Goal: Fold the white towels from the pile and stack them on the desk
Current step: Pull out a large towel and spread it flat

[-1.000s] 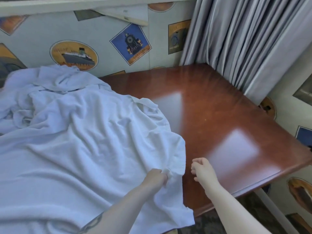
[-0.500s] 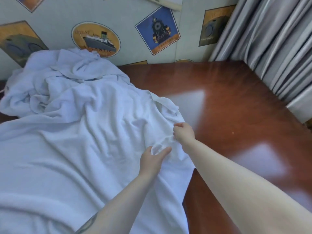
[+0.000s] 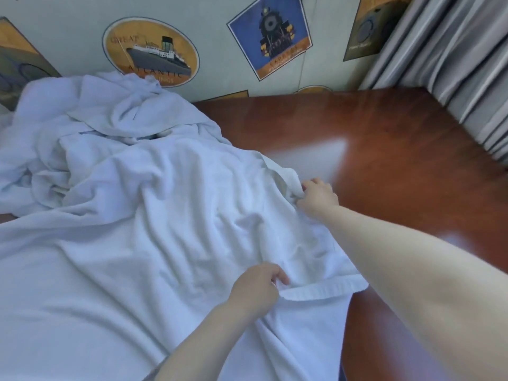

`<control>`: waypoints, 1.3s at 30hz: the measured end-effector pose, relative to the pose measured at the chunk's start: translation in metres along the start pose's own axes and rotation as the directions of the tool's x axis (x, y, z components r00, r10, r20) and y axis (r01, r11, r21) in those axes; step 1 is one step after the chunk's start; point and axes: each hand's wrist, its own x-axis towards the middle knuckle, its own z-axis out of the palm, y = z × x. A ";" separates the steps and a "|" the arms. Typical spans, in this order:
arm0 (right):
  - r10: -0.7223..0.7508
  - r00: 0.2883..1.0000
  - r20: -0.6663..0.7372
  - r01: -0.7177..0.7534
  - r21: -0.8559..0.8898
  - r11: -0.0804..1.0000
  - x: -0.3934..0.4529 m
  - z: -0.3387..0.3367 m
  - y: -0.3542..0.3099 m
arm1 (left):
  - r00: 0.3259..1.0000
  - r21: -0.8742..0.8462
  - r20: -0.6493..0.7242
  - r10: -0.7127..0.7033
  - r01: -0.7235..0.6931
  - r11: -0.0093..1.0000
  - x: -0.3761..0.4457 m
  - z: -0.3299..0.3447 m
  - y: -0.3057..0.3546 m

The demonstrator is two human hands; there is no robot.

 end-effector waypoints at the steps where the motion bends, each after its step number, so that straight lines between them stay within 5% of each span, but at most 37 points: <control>1: -0.073 0.996 -0.044 0.072 -0.013 0.997 -0.002 0.002 -0.002 | 1.000 0.015 0.022 0.003 -0.003 1.000 0.003 0.003 0.005; 5: -0.195 0.981 -0.014 0.194 -0.016 0.981 -0.009 0.001 -0.001 | 0.998 0.253 0.021 0.061 -0.064 0.965 0.008 0.027 0.014; 8: -0.070 0.997 -0.035 0.077 0.256 0.964 -0.007 -0.004 0.011 | 0.984 0.477 0.031 0.173 -0.167 0.863 0.008 0.050 0.018; 10: 0.021 0.997 0.080 -0.055 0.449 0.892 -0.006 -0.014 0.023 | 0.982 0.523 -0.008 0.190 -0.158 0.837 0.010 0.060 0.020; 14: -0.011 0.853 0.521 -0.284 0.482 0.829 -0.006 -0.042 0.060 | 0.988 0.427 0.018 0.153 -0.146 0.892 0.012 0.061 0.037; 17: 0.066 0.772 0.633 -0.397 0.397 0.827 0.005 -0.059 0.091 | 0.993 0.166 0.092 0.069 -0.084 0.983 0.012 0.065 0.061; 23: 0.231 0.844 0.484 -0.475 0.474 0.741 0.030 -0.110 0.149 | 0.996 -0.062 0.044 0.078 -0.075 0.995 0.019 0.113 0.116; 28: 0.322 0.934 0.155 -0.355 0.493 0.794 0.066 -0.156 0.174 | 0.976 -0.123 -0.112 0.186 -0.199 0.972 0.049 0.133 0.176; 32: 0.347 0.937 -0.046 -0.237 0.646 0.726 0.092 -0.186 0.184 | 0.950 -0.152 -0.214 0.228 -0.263 0.953 0.073 0.141 0.219; 39: 0.160 0.984 -0.076 -0.077 0.629 0.773 0.042 -0.145 0.199 | 0.994 -0.333 -0.068 -0.081 0.054 0.942 0.082 0.167 0.206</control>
